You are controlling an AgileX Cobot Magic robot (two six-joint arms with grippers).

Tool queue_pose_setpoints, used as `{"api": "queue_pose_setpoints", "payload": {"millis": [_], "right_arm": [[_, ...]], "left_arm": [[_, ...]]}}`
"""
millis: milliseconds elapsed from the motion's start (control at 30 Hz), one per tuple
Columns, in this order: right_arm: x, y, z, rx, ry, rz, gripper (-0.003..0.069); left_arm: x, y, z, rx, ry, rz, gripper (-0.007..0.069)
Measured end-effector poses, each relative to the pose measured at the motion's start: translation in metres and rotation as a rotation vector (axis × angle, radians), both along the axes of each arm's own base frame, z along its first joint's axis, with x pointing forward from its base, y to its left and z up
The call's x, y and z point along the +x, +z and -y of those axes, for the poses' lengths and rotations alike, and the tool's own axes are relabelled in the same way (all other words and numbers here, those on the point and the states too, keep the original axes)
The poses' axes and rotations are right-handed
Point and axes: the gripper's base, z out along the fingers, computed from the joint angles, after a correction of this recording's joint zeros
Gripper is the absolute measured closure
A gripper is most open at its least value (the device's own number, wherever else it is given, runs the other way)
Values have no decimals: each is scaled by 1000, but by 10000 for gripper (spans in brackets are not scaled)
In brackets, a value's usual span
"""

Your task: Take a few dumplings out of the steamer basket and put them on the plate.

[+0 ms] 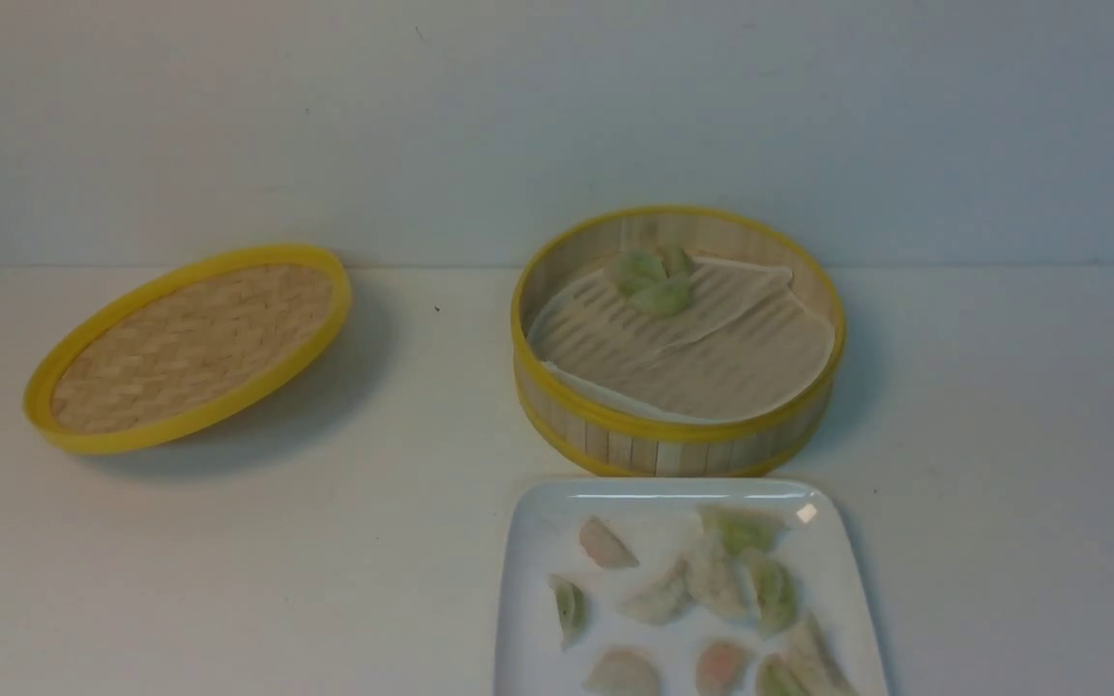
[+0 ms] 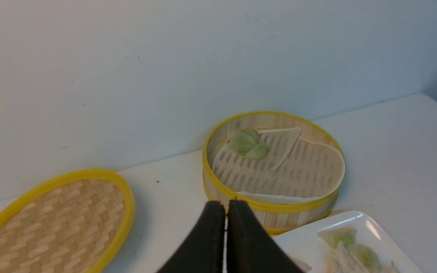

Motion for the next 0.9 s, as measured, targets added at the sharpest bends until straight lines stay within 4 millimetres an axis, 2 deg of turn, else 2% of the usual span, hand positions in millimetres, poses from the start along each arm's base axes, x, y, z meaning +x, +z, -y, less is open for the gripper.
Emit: {"api": "queue_pose_setpoints", "payload": {"millis": [900], "right_arm": [[-3, 1, 0, 30, 22, 8, 673]], "left_arm": [[0, -2, -2, 18, 14, -24, 631]]}}
